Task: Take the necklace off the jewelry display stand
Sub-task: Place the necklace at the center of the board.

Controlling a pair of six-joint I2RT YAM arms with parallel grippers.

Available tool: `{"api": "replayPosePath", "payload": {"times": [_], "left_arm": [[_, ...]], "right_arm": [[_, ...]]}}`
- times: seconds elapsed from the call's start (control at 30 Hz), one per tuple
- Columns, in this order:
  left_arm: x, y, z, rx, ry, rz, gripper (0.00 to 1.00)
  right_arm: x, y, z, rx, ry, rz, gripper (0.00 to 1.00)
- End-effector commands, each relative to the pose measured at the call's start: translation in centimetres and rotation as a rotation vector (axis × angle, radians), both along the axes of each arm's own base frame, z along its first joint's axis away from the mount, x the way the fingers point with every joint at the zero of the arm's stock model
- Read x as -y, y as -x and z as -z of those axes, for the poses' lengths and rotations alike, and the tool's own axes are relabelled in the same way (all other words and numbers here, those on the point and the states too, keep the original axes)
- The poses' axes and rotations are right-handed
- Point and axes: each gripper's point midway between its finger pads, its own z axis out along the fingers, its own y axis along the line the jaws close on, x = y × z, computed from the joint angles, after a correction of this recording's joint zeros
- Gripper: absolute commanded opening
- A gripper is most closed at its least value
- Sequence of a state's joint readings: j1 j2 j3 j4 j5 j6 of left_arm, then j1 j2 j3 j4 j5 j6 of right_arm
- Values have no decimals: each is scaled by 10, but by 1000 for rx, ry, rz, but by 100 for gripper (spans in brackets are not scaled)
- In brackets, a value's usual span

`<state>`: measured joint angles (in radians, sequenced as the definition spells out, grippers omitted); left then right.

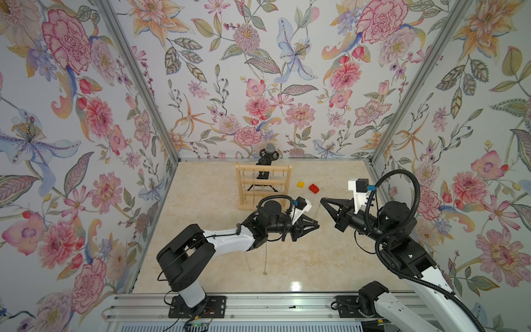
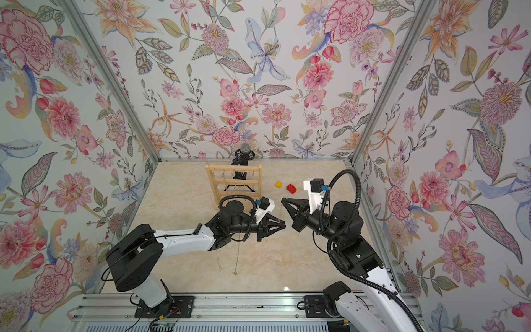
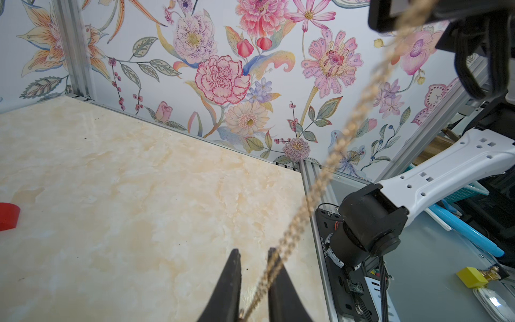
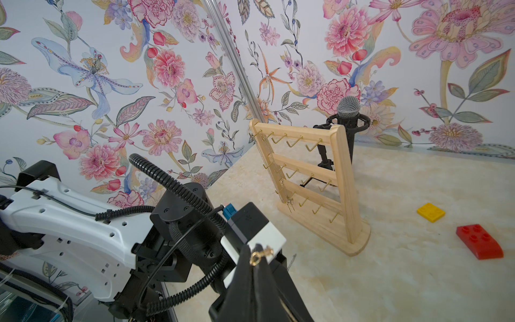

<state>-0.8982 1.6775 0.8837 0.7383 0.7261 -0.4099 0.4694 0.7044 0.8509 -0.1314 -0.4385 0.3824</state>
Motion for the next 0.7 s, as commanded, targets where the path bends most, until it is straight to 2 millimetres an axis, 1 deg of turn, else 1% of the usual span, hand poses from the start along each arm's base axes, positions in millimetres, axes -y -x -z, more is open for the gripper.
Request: {"api": "replayPosePath", "payload": {"times": [0.0,0.13,0.33,0.67], "left_arm": [[4,8,3,1,8,20,16],[5,8,2,0,5,20,9],[6,9,2,1,-4,19,5],[2,10,5,-10,-30,-16,0]], "right_arm": [[3,6,-14,29,-18,-9,0],[4,8,-16,33,-21,-8,0],[5,9,-15,33,-21,-6,0],[6,8,-10,17,-13,-3,0]]}}
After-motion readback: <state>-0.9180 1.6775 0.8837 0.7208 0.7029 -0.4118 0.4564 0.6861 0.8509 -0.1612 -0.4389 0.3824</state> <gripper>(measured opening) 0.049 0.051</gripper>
